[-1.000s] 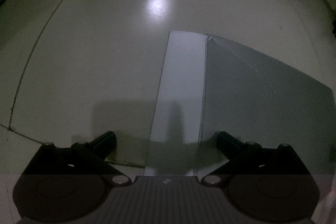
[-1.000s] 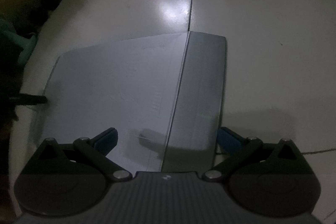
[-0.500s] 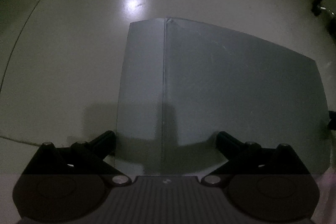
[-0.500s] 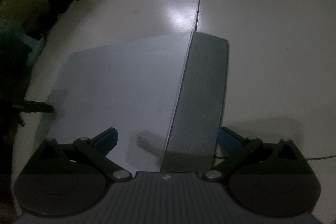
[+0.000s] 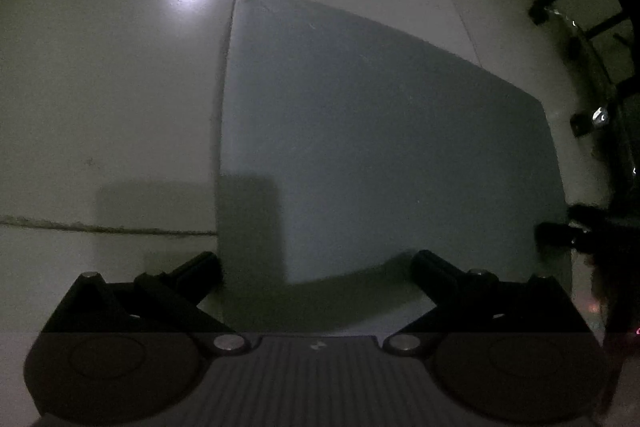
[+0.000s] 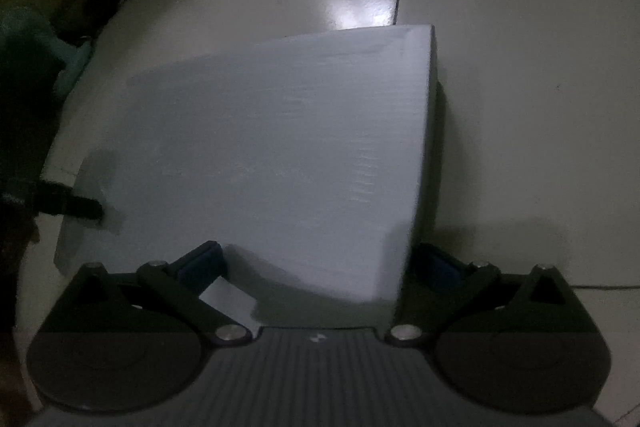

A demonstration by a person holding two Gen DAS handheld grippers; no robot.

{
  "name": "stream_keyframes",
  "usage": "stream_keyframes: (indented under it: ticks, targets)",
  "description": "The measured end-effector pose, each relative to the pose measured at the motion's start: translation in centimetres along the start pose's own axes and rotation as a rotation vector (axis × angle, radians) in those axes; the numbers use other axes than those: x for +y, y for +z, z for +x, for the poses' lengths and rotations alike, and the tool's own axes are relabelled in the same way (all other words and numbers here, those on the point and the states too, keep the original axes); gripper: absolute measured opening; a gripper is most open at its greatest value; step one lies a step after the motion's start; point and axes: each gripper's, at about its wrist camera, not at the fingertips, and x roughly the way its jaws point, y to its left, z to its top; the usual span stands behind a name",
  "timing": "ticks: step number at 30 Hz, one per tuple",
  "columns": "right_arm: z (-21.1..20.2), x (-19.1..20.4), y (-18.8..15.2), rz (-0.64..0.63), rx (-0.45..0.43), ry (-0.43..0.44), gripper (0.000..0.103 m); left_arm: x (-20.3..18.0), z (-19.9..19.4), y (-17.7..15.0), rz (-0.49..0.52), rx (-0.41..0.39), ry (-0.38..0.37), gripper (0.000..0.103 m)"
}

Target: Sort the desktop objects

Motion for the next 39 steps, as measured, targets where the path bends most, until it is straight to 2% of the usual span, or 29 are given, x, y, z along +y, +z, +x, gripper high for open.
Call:
stream_keyframes:
  ticks: [8,9,11,16,27,39]
  targets:
    - [-0.5,-0.1,-0.6,0.023,-0.023,-0.055,0.103,-4.9,-0.6,-1.7,0.048,-0.089,0.154,0.103]
    - [-0.7,-0.1,-0.6,0.025,-0.025,-0.065,0.103,-6.5,-2.0,-2.4,0.055,-0.098,0.170,0.103]
    - [-0.6,0.4,-0.8,0.037,-0.034,-0.078,0.103,-7.2,-3.5,-4.9,0.059,-0.118,0.206,0.101]
    - [0.4,2.1,-1.0,0.075,-0.035,-0.078,0.103,-7.7,-5.4,-5.2,0.058,-0.124,0.205,0.101]
    - [-3.3,4.6,-1.8,0.091,-0.051,-0.081,0.103,-10.0,-11.4,-8.1,0.045,-0.153,0.207,0.101]
    - [-8.9,9.8,-4.6,0.082,-0.072,-0.072,0.103,-12.5,-19.9,-14.5,0.026,-0.190,0.220,0.101]
